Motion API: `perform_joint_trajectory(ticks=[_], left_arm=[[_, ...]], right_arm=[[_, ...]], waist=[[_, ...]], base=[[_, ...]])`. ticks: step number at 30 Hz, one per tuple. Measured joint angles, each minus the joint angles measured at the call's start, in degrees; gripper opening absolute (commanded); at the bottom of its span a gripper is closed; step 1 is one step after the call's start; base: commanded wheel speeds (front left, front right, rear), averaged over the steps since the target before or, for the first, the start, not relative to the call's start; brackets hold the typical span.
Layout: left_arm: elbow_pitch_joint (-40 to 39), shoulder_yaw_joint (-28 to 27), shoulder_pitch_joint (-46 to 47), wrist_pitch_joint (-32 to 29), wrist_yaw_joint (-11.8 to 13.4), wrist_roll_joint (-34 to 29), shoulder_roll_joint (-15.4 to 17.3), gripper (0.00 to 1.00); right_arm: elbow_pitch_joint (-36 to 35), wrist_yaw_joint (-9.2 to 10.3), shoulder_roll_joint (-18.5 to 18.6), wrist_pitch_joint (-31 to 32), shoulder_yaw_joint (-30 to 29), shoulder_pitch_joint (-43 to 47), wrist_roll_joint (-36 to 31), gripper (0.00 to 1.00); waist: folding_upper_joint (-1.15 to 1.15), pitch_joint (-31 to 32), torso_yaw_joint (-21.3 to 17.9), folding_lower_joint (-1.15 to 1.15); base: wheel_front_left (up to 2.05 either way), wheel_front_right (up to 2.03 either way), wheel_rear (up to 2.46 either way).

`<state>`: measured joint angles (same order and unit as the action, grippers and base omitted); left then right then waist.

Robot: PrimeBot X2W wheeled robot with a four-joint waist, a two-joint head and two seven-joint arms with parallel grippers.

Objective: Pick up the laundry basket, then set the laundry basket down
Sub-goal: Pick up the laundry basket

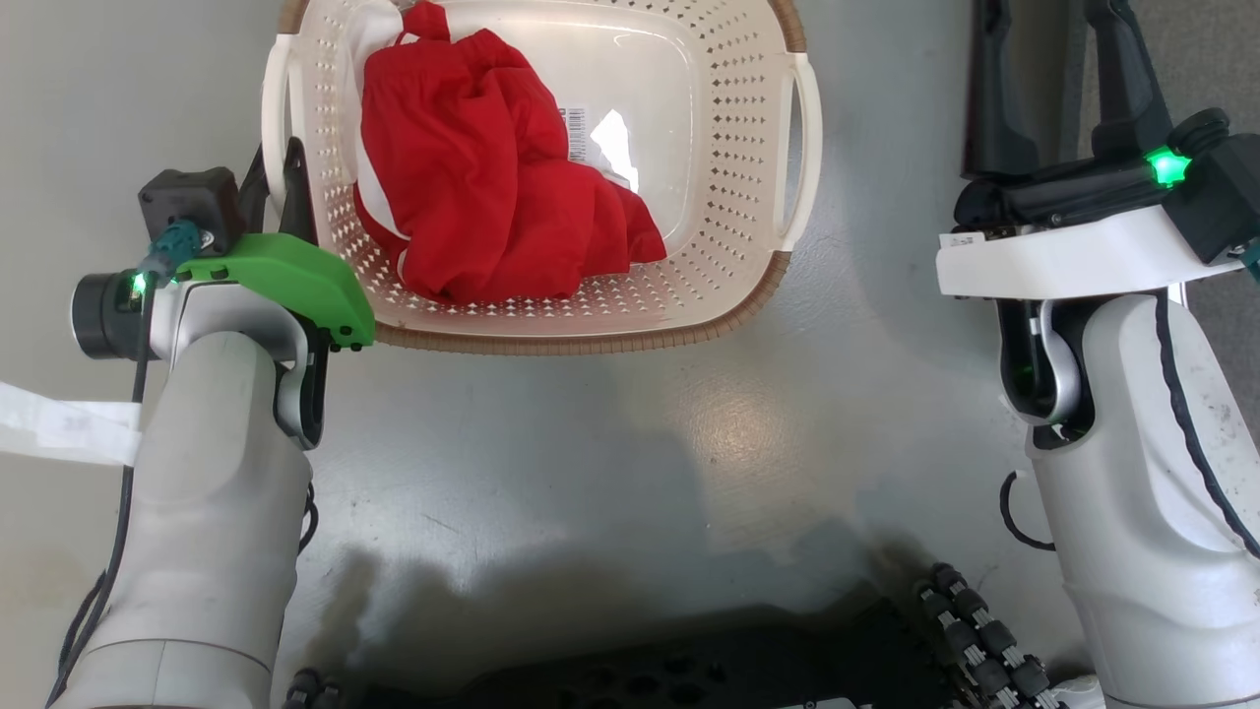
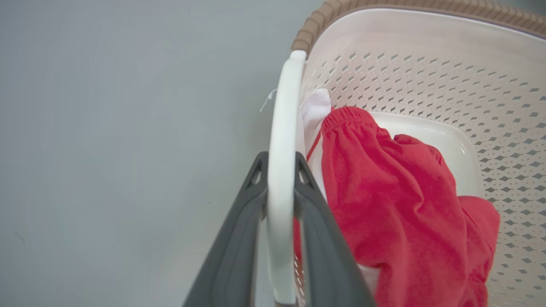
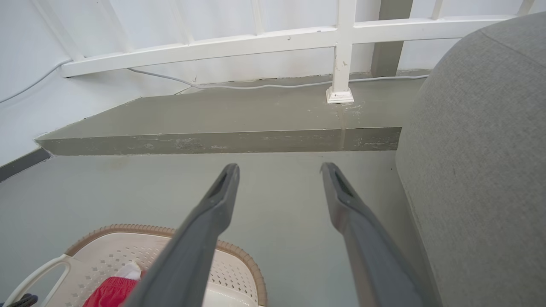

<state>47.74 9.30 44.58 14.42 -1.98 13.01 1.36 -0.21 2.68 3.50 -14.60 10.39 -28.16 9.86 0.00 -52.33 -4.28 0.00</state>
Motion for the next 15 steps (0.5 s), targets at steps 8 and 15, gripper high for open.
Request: perform_joint_trajectory(ticks=[8,15], left_arm=[[0.45,0.07,-0.14,-0.01,1.82,3.54,-0.02,0.00],[1.05,1.31,-0.22,-0.01,2.27,5.26,0.00,0.00]], right_arm=[[0.00,0.02,-0.01,0.00,0.63,0.00,0.22,1.00],[0.02,0.44,-0.02,0.00,0.88,0.00,0.22,1.00]], waist=[[0.00,0.24,-0.59,0.00],[0.00,0.17,-0.73,0.00]], base=[[0.00,0.00,0.00],[0.00,0.00,0.00]])
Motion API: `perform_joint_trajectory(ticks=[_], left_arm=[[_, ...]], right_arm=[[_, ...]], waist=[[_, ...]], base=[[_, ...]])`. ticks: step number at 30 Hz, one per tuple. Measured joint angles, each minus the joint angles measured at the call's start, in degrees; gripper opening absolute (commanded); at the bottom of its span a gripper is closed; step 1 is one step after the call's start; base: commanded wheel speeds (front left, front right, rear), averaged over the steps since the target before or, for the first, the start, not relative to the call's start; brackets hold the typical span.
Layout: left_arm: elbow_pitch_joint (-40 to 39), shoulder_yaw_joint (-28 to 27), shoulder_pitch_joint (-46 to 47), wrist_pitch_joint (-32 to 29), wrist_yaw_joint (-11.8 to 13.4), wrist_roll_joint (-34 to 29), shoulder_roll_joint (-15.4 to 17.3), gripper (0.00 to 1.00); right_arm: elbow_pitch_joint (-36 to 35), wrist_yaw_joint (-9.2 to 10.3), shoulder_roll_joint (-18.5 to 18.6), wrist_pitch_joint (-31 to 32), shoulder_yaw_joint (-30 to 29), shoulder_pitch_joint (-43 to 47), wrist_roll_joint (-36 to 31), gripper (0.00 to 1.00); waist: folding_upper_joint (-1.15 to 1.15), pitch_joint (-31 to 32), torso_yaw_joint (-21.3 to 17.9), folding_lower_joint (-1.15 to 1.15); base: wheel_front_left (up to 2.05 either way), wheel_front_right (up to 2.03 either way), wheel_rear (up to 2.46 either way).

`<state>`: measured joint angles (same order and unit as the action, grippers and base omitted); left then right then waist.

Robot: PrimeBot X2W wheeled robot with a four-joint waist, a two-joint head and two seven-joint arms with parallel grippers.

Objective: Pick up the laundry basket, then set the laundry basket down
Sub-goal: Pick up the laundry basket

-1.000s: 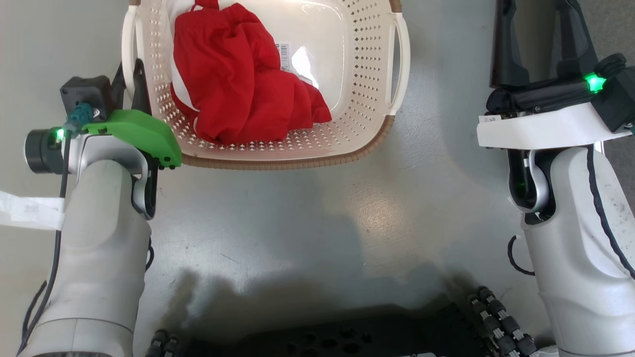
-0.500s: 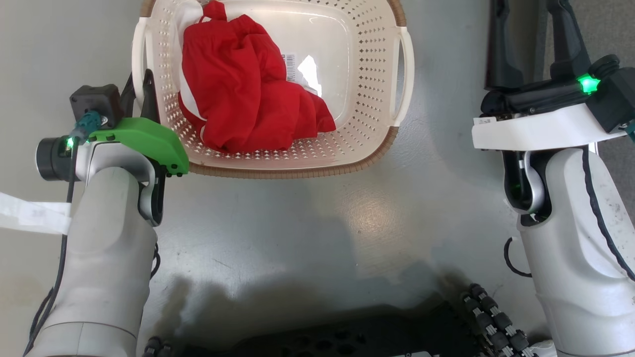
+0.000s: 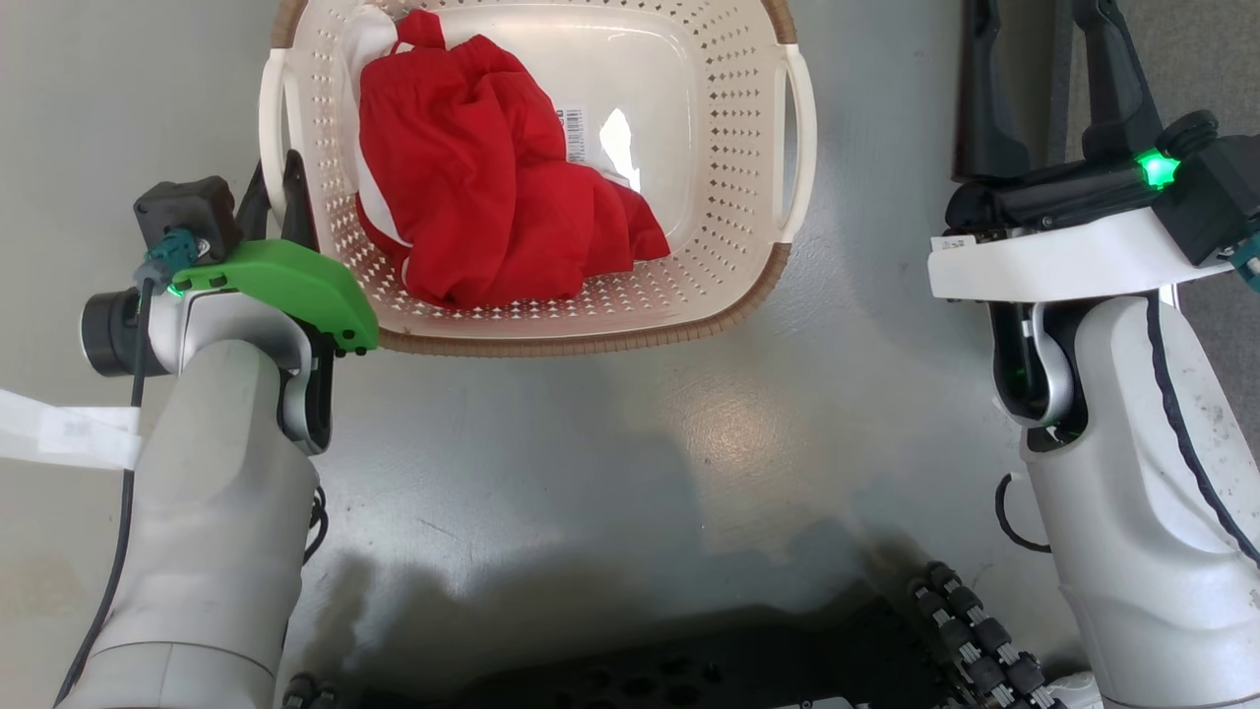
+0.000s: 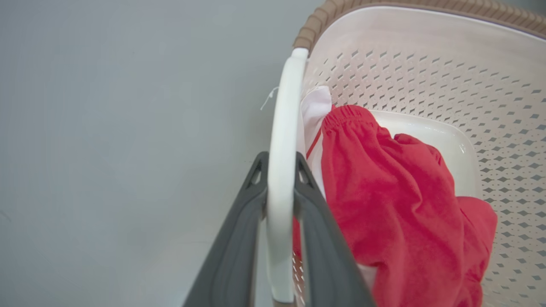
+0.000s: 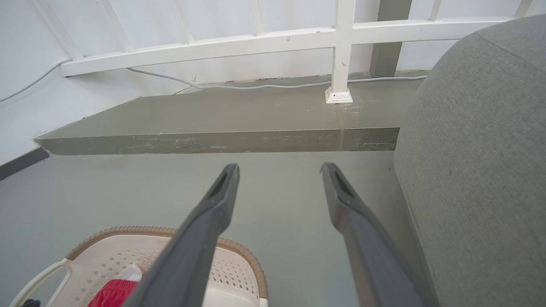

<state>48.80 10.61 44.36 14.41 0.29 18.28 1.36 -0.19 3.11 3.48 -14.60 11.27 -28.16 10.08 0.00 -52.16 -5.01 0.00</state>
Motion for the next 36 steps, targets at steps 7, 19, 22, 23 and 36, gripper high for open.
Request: perform_joint_trajectory(ticks=[7,19,22,23,36], left_arm=[[0.14,1.10,-0.07,0.00,0.60,1.92,0.00,0.25],[-0.91,2.23,-0.02,0.01,1.83,2.21,-0.02,1.00],[-1.48,2.22,0.11,0.01,2.33,1.89,-0.02,1.00],[-1.68,2.21,0.15,0.01,2.35,1.62,-0.02,1.00],[-7.58,0.91,0.65,0.02,2.99,-1.78,-0.03,1.00]], right_arm=[[0.00,0.02,0.00,0.00,0.04,0.00,0.03,1.00],[-0.02,0.44,-0.01,0.00,0.02,-0.11,0.07,1.00],[-0.03,0.45,-0.01,0.00,-0.02,-0.15,0.07,1.00],[-0.03,0.45,-0.01,0.00,-0.04,-0.16,0.07,1.00],[0.04,0.51,-0.01,0.00,-0.82,-0.82,0.07,1.00]], waist=[[0.00,-0.14,-0.03,0.00],[0.00,-0.35,0.18,0.00],[0.00,-0.34,0.28,0.00],[0.00,-0.33,0.31,0.00],[0.00,1.13,0.86,0.00]], base=[[0.00,0.00,0.00],[0.00,0.00,0.00],[0.00,0.00,0.00],[0.00,0.00,0.00],[0.00,0.00,0.00]])
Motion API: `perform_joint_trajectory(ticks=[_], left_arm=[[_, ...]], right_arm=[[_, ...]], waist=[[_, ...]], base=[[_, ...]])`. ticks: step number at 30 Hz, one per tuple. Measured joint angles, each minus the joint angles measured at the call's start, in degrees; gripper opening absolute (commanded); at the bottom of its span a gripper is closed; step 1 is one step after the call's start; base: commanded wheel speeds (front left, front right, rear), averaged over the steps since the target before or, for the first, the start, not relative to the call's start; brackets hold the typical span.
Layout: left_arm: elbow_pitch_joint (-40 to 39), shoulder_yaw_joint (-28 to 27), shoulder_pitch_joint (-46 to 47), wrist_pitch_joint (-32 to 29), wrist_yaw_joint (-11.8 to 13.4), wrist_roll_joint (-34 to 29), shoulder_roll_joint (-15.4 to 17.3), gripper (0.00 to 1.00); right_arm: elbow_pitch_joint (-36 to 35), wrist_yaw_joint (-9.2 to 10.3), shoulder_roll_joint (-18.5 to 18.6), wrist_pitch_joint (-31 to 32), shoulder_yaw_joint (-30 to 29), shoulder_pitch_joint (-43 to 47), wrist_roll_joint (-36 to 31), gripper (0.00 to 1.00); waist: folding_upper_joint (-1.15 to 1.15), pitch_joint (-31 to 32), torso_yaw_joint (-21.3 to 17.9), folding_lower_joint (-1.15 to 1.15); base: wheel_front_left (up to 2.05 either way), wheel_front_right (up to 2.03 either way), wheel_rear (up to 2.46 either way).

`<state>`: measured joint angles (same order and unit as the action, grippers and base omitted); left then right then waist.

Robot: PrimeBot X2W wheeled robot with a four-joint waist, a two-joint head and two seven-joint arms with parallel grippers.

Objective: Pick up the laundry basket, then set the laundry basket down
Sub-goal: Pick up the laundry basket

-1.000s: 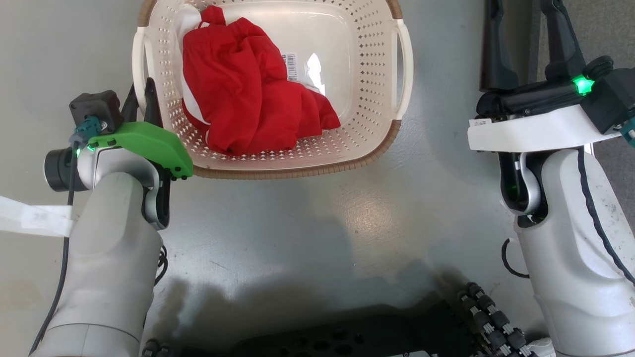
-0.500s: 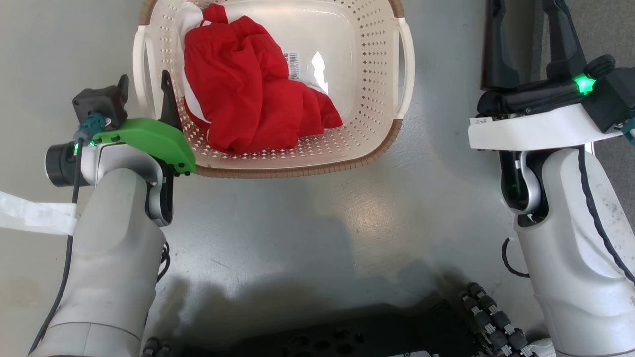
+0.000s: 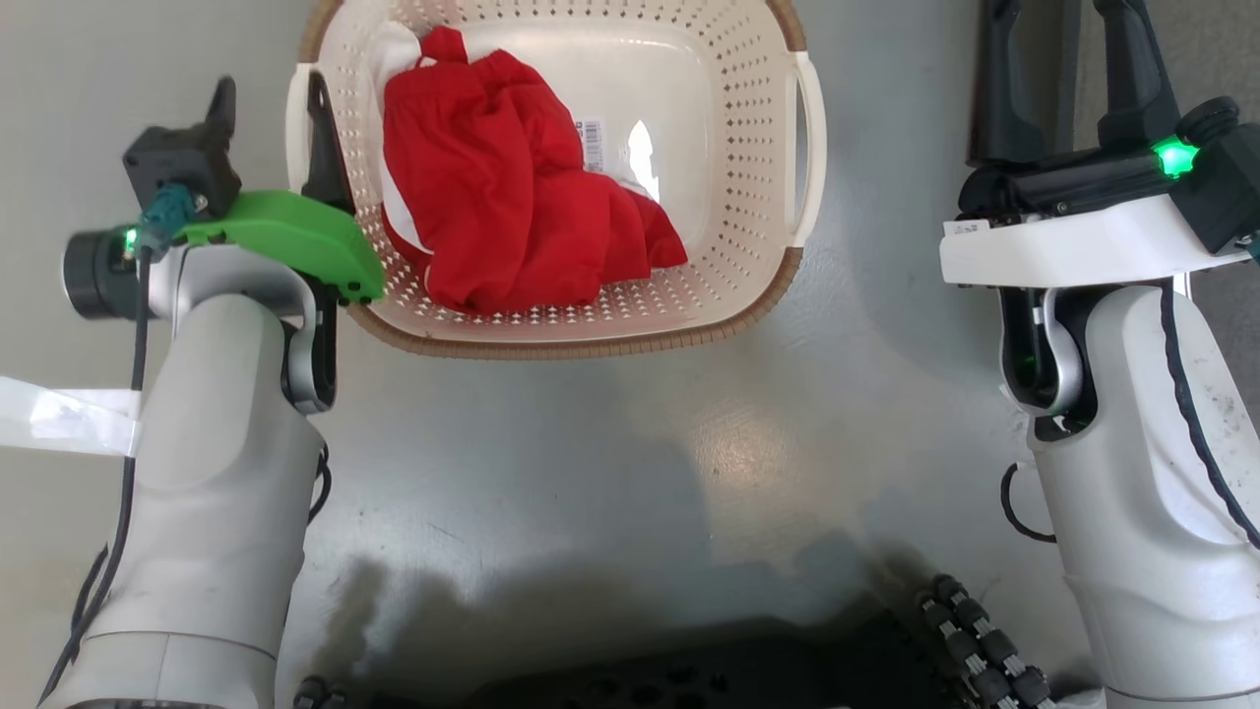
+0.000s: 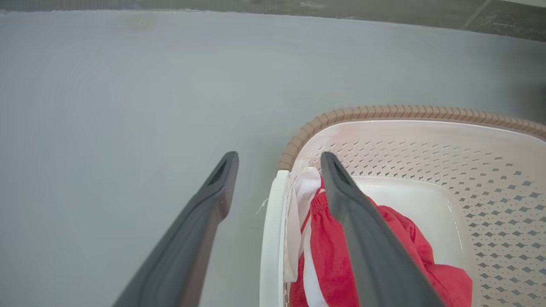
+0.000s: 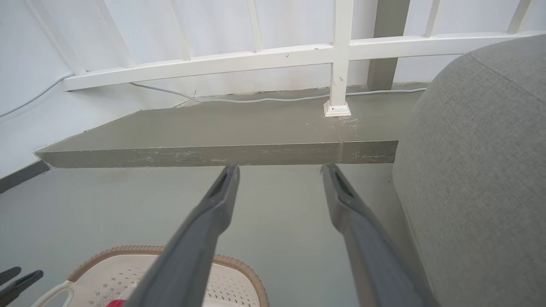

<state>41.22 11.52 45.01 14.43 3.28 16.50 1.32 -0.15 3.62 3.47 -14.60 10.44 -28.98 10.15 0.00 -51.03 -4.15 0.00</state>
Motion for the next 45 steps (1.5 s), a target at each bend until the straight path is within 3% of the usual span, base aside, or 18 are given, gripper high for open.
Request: perform_joint_trajectory(ticks=[9,24,45], left_arm=[[-9.44,-0.74,-1.28,0.01,-0.09,-3.66,0.03,1.00],[-23.10,-4.15,-12.48,0.08,-0.24,-6.43,0.09,1.00],[-29.26,-5.80,-33.34,0.08,0.42,-7.26,0.23,1.00]], right_arm=[[1.62,0.01,0.00,0.00,-0.24,0.09,0.52,1.00],[4.69,0.05,-0.09,0.00,-1.20,4.88,0.63,1.00],[8.91,0.08,-0.38,0.01,-0.04,17.63,2.27,1.00]], waist=[[0.00,4.23,0.43,0.00],[0.00,14.01,0.34,0.00],[0.00,30.87,0.66,0.00]], base=[[0.00,0.00,0.00],[0.00,0.00,0.00],[0.00,0.00,0.00]])
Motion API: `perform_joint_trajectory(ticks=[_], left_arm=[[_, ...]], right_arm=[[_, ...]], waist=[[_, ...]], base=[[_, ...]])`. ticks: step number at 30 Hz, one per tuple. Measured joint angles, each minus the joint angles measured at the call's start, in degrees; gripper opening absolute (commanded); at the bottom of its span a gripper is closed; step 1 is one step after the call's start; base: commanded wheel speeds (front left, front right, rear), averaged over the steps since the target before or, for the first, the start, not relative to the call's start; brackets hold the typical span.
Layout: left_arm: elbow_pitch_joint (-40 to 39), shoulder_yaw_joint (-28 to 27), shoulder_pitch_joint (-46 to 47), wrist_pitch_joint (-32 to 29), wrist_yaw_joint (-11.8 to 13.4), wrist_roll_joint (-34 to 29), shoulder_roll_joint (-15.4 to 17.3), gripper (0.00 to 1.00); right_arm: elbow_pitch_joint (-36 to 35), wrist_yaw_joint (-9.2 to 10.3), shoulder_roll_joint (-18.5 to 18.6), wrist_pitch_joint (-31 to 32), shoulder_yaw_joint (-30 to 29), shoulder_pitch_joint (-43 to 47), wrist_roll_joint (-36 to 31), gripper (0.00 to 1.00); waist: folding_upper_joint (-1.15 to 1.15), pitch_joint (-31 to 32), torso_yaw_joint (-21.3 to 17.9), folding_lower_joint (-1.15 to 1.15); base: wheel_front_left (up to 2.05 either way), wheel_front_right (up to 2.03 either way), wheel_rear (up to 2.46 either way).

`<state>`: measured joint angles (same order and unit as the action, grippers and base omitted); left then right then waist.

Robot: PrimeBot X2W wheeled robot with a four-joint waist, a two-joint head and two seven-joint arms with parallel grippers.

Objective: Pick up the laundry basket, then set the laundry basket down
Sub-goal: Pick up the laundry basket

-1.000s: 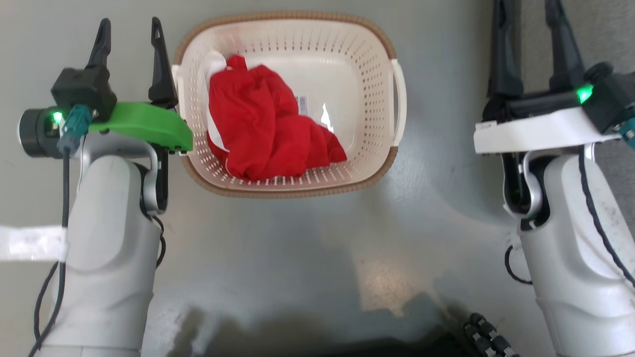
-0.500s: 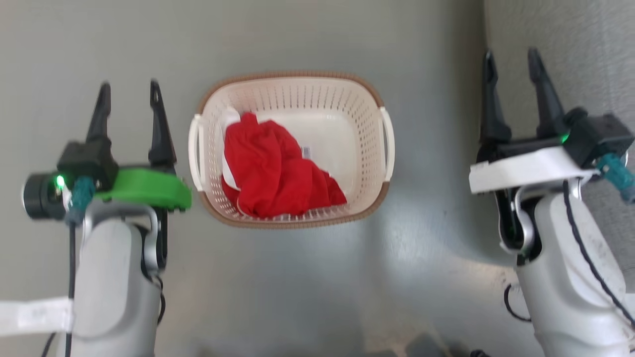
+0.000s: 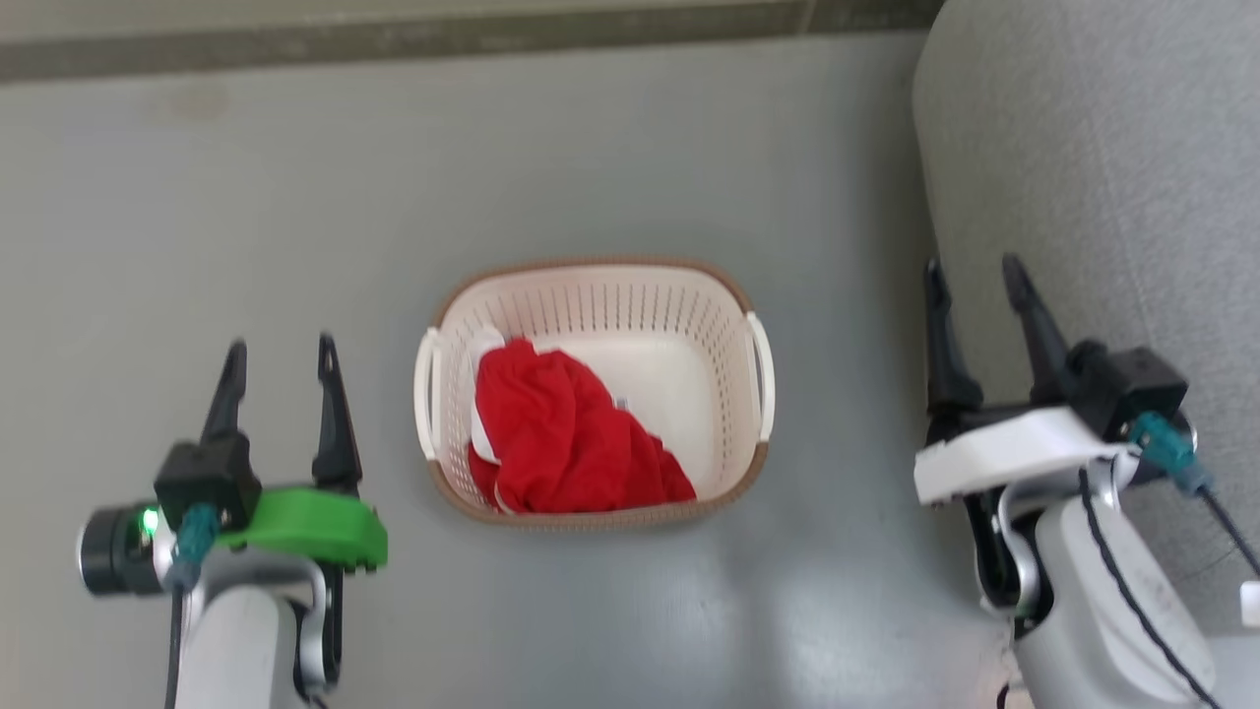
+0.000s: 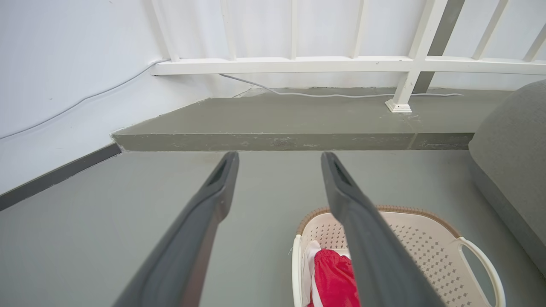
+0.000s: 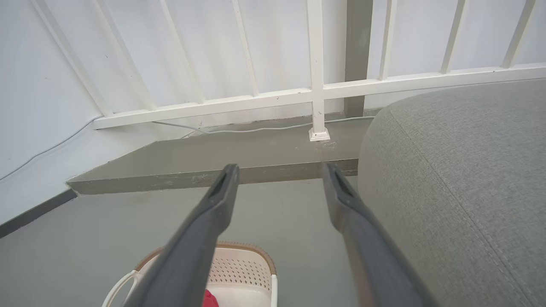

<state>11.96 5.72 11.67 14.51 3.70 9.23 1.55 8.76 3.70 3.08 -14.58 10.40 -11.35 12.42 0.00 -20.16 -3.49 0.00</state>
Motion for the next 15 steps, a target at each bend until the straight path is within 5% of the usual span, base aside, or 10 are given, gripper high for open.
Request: perform_joint_trajectory(ticks=[15], left_arm=[[-2.26,-1.03,-12.23,0.00,1.24,0.18,0.26,1.00]], right_arm=[[3.05,0.43,-0.36,0.00,1.32,9.05,1.27,1.00]], waist=[[0.00,12.32,0.57,0.00]], base=[[0.00,0.00,0.00]])
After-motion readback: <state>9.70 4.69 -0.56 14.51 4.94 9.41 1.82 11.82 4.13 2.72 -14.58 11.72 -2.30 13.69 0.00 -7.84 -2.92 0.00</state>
